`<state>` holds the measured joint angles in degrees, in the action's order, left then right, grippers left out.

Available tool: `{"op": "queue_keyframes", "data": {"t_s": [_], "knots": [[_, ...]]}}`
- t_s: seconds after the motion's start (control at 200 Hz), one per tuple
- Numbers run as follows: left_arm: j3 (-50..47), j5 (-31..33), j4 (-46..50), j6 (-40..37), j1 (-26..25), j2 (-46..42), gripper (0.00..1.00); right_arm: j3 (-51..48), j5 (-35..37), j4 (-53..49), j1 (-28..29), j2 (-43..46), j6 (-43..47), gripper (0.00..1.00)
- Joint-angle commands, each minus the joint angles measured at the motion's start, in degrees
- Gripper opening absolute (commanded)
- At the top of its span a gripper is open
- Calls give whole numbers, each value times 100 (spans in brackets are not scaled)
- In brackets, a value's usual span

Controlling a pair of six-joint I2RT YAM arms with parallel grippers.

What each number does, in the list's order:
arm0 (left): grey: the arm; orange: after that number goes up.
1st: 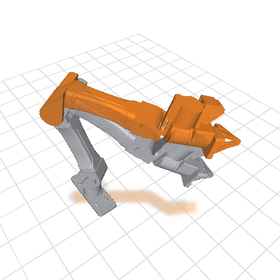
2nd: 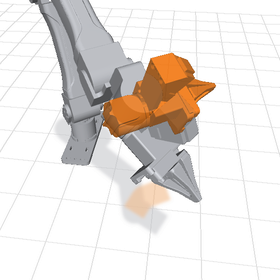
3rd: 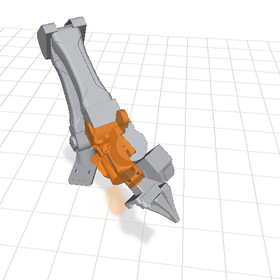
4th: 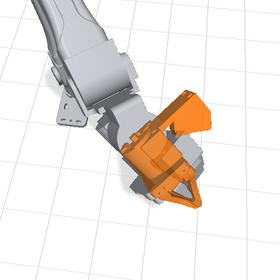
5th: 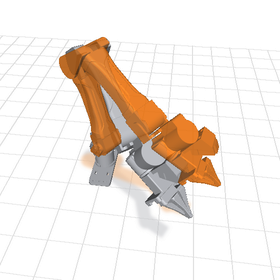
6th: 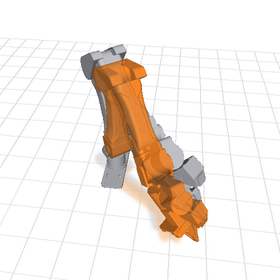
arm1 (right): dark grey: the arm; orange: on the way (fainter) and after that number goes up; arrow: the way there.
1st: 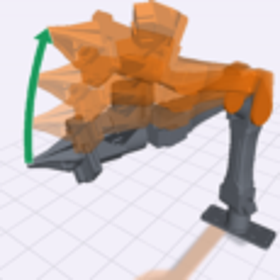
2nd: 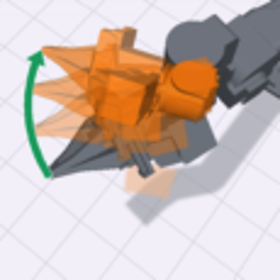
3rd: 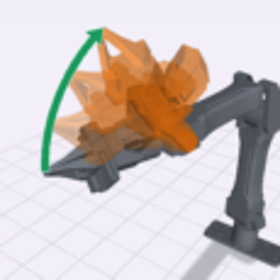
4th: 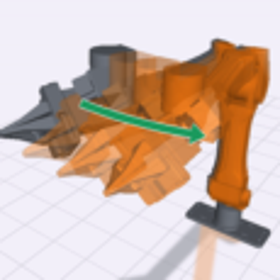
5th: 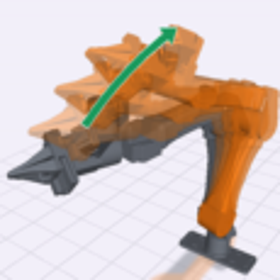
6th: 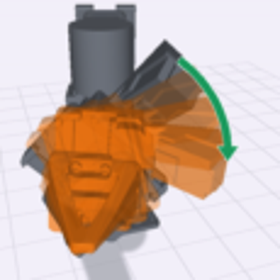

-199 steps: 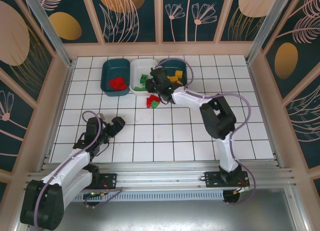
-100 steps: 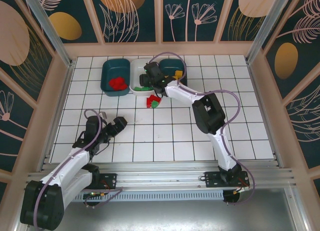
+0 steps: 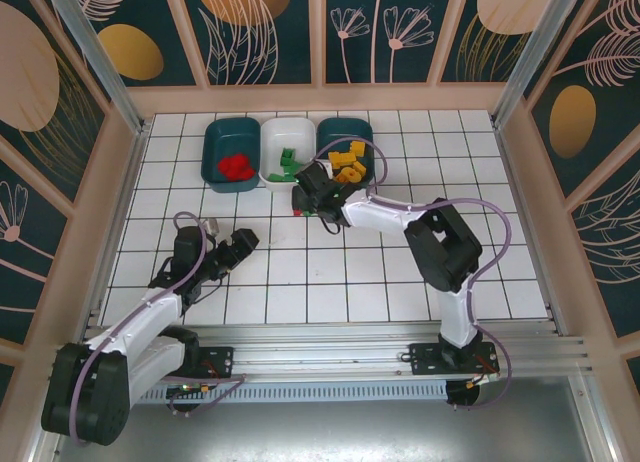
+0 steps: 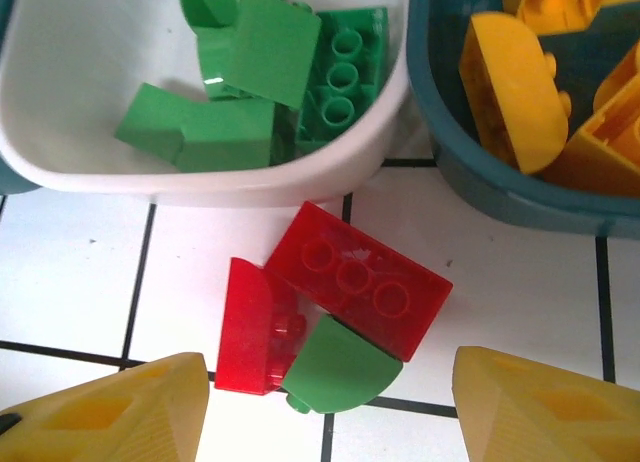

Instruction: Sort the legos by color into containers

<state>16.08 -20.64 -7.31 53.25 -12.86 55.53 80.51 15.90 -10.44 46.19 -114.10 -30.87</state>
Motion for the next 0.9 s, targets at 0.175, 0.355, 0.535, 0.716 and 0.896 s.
{"op": "queue_keyframes", "data": {"t_s": [0.175, 0.355, 0.535, 0.716, 0.896], "knots": [[-285, -46, -168, 166, -18, -380, 97, 657, 514, -462, -5, -765, -251, 66], [-360, -14, -121, 187, -18, -530, 97, 484, 553, -534, -10, -865, -301, 64], [-340, -5, -202, 181, -19, -426, 97, -441, 611, -215, -12, -303, -341, 62], [-327, -85, -425, 231, -16, -170, 96, -1154, 473, 13, -57, 165, -279, 58], [-327, -71, -491, 251, -16, -138, 96, -1630, 324, 378, -107, 572, 37, 51]]}}
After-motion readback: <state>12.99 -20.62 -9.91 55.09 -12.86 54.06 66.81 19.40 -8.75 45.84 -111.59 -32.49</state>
